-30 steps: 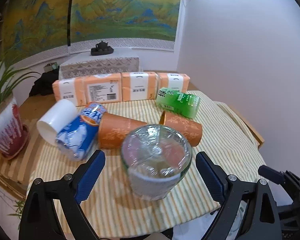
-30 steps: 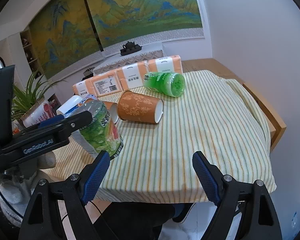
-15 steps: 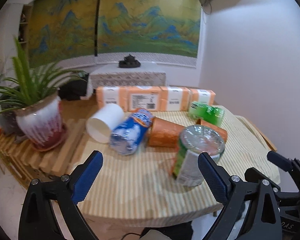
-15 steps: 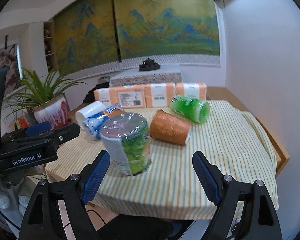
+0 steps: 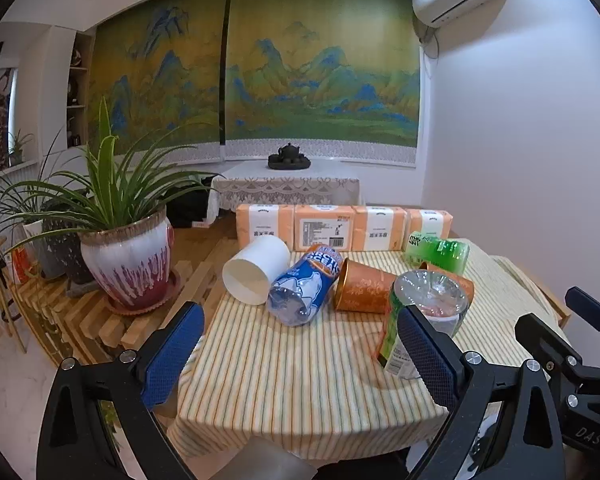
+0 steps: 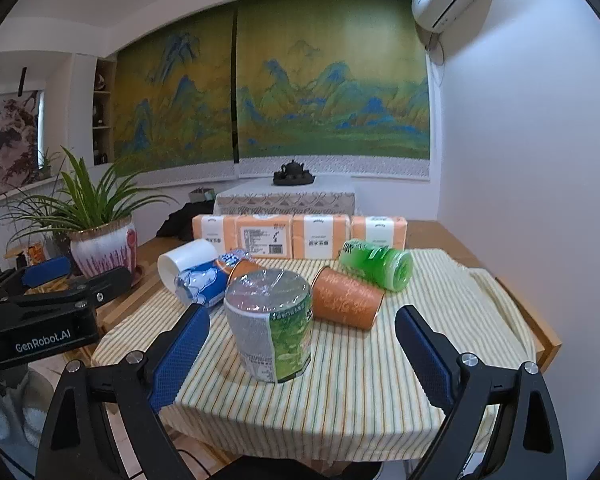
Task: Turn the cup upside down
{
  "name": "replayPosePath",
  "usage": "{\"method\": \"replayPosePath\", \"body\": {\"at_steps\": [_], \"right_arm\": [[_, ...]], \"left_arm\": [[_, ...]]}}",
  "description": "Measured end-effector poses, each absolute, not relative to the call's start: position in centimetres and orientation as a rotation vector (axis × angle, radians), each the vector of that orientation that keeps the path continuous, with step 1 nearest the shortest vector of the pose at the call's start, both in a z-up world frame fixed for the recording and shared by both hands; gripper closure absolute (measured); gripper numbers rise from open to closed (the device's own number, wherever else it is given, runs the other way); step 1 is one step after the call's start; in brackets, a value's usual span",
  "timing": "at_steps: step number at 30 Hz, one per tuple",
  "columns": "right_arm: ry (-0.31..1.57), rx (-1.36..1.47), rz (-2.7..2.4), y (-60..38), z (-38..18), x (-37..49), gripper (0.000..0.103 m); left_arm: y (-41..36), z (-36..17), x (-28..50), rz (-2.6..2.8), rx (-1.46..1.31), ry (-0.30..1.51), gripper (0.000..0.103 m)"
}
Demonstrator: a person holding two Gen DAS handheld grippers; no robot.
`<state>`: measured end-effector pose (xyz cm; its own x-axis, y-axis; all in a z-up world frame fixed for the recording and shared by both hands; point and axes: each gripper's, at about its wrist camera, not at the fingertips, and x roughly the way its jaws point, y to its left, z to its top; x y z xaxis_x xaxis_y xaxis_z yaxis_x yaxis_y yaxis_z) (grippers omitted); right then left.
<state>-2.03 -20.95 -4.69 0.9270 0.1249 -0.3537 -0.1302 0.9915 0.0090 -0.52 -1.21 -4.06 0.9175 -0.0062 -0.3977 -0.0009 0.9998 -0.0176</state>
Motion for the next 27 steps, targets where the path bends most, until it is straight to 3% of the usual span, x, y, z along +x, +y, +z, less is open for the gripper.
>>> {"method": "replayPosePath", "body": {"at_steps": [3, 27], "right_arm": [[0.347, -0.013, 0.117, -21.0, -4.5, -2.2, 0.003], [0.352, 0.036, 0.096, -22.2, -4.7, -2.1, 0.002]], "left_arm": [[-1.3, -3.9, -1.1, 0.005, -0.024, 0.376, 0.001], [-1.6, -3.8, -1.2, 0.015, -0.017, 0.363, 0.001]]}}
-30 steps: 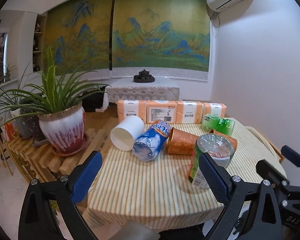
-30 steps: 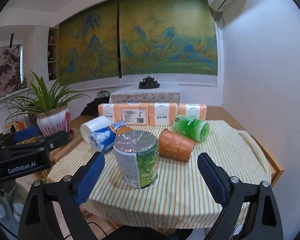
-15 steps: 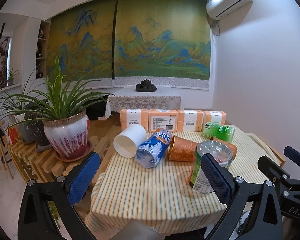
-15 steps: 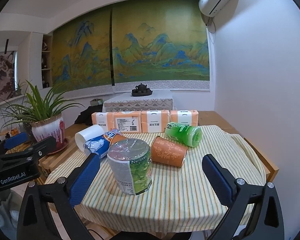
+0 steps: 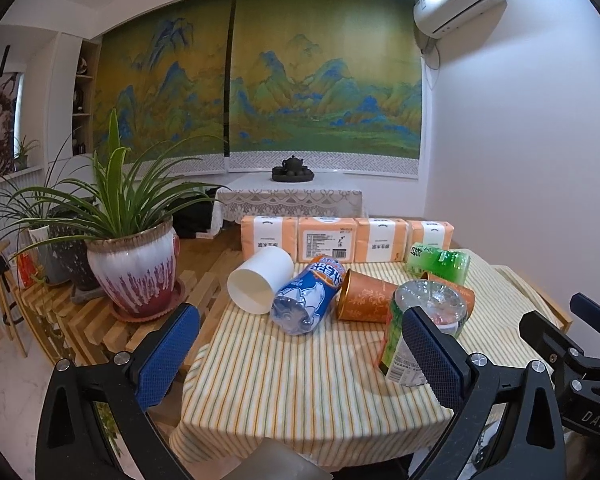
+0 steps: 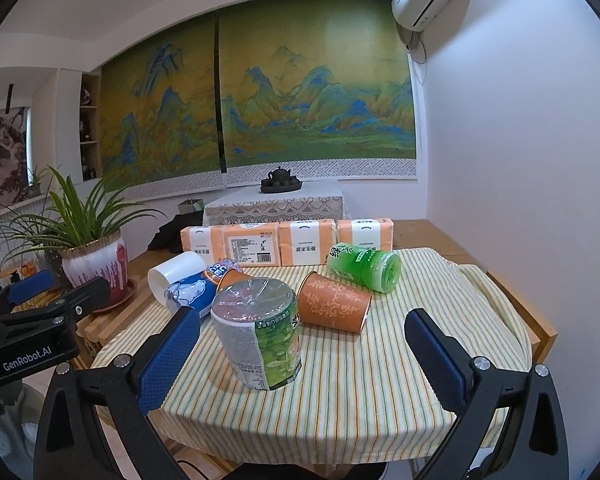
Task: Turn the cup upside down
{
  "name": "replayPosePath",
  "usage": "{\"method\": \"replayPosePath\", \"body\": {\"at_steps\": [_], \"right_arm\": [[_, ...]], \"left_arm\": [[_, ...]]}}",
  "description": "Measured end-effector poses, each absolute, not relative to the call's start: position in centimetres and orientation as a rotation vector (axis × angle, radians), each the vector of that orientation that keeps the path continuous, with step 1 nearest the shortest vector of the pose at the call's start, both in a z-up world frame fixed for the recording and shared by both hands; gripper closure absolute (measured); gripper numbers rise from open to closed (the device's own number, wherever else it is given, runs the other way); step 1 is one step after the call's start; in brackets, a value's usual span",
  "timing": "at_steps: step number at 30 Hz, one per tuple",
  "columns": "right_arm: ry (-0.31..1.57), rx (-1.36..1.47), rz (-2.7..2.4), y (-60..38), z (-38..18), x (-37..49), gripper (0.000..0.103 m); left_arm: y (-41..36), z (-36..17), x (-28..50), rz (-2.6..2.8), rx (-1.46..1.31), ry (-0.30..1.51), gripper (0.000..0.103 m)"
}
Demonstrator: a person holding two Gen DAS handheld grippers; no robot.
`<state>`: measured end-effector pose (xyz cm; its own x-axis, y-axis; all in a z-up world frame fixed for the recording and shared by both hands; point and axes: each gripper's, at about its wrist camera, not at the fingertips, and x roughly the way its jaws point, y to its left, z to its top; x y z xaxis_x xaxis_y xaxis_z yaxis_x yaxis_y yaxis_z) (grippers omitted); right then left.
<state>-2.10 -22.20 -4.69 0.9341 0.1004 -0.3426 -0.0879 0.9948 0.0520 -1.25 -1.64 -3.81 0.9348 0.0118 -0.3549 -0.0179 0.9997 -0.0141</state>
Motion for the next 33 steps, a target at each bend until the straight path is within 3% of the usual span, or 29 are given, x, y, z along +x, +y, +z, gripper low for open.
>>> {"method": "replayPosePath", "body": {"at_steps": [33], "right_arm": [[0.363, 0.043, 0.096, -22.19, -4.89, -1.82, 0.002]], "left_arm": [[-1.56, -3.87, -1.01, 0.019, -0.017, 0.361, 0.001]]}}
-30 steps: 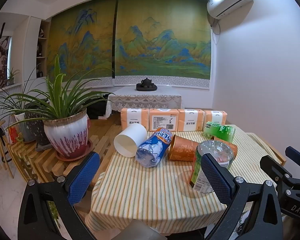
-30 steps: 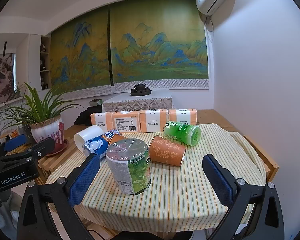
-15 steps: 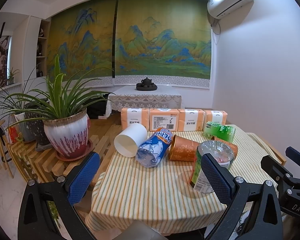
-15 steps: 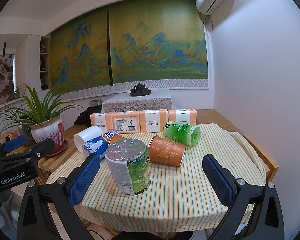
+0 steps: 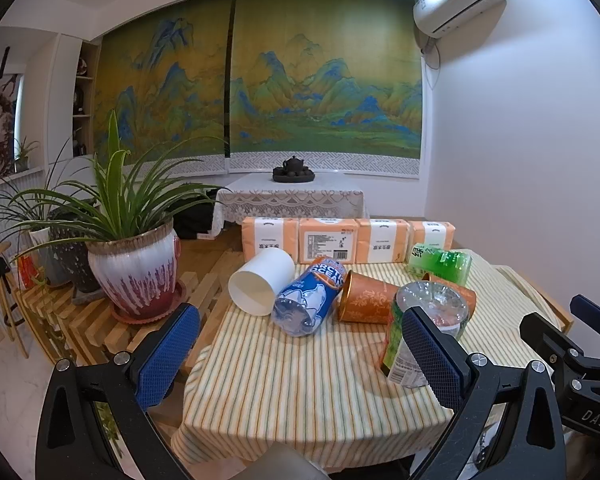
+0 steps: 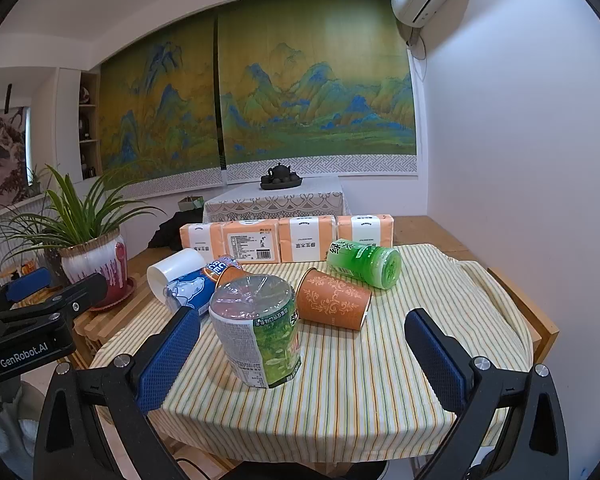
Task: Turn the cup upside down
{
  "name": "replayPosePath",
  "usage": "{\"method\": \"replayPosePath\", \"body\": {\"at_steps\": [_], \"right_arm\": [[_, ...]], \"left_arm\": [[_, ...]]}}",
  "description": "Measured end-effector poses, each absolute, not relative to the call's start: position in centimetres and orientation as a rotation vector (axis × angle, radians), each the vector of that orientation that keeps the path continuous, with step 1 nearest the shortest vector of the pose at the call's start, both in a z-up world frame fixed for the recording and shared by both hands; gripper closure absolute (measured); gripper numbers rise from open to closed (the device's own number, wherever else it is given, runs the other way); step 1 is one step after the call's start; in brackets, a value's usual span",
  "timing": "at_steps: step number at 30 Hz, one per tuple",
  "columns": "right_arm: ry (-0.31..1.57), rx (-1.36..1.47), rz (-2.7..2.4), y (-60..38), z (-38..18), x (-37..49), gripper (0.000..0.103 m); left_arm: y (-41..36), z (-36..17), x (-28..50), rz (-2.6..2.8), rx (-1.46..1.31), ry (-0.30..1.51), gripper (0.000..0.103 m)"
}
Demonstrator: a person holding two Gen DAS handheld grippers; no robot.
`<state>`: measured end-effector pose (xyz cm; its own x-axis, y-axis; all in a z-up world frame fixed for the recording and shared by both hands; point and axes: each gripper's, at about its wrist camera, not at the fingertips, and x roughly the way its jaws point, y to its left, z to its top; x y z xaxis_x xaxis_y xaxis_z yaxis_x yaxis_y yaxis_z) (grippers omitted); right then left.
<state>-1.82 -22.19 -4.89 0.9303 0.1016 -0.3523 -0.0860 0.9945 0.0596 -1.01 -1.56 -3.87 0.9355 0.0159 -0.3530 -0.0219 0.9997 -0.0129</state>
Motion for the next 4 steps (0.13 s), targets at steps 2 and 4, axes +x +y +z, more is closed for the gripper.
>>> {"method": "replayPosePath", "body": {"at_steps": [2, 4], "right_arm": [[0.365, 0.045, 0.096, -22.21, -4.95, -1.71, 0.002], [0.366, 0.045, 0.095, -22.21, -4.95, -1.72, 0.002]], "left_arm": [[-1.6, -3.85, -1.06, 0.02, -0.013, 0.355, 0.001], [-1.69, -3.9, -1.08, 0.028, -0.004, 0.35, 0.001]]}}
